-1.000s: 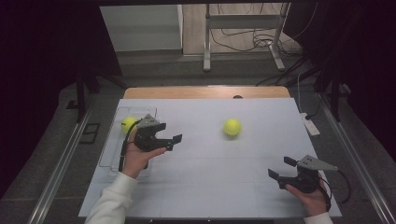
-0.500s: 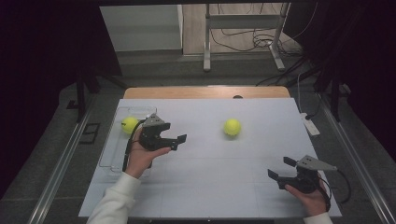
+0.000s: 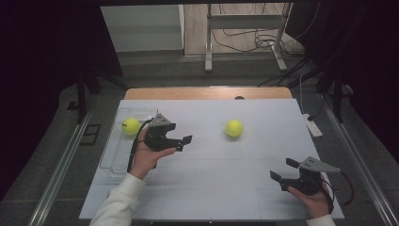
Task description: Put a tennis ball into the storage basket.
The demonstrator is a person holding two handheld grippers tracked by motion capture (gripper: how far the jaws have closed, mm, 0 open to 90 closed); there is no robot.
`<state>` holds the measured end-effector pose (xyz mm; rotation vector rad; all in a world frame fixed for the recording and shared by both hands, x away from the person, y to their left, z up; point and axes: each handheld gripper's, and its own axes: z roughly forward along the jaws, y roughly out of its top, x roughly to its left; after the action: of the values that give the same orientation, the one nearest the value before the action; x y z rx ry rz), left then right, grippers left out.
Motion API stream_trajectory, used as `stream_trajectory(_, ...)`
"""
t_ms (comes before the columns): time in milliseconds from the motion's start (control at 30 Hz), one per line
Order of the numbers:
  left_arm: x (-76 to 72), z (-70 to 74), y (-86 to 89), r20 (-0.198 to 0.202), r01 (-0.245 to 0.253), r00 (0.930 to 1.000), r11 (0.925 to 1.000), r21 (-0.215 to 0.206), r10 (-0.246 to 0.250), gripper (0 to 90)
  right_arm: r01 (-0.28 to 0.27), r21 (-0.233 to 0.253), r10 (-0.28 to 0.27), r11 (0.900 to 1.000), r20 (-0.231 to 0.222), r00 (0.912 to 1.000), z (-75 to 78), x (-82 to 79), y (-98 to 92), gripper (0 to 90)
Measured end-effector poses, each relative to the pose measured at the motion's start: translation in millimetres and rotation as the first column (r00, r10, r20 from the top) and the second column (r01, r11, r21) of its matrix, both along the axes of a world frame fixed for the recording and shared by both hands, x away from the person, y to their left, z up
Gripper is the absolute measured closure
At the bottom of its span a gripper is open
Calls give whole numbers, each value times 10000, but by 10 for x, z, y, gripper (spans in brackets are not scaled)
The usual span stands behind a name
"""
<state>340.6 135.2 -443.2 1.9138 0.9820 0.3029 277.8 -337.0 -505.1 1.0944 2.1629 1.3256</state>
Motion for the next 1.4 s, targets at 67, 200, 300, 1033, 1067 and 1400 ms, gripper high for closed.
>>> stream_trajectory(67,22,-6,-32,-46,-5,10000,10000,-18,5,152,-2,-7,2,10000,5,10000,0,0,1,135)
stream_trajectory(200,61,-20,-98,-131,103,9999,9999,26,-102,152,14,-3,-14,10000,3,10000,0,0,-4,135)
stream_trajectory(300,83,-27,-135,-179,164,9997,9999,18,-163,151,8,1,-8,10000,-2,10000,0,-1,-4,135)
stream_trajectory(1033,352,-11,-501,-646,669,9958,9975,233,-653,147,-4,126,4,9999,-47,10000,4,-10,12,134)
stream_trajectory(1067,360,-20,-516,-677,700,9954,9973,226,-683,147,-9,130,10,9999,-46,10000,4,-11,11,134)
stream_trajectory(1400,438,-98,-667,-877,861,9926,9959,277,-834,146,-15,138,16,9999,-84,10000,-7,0,4,134)
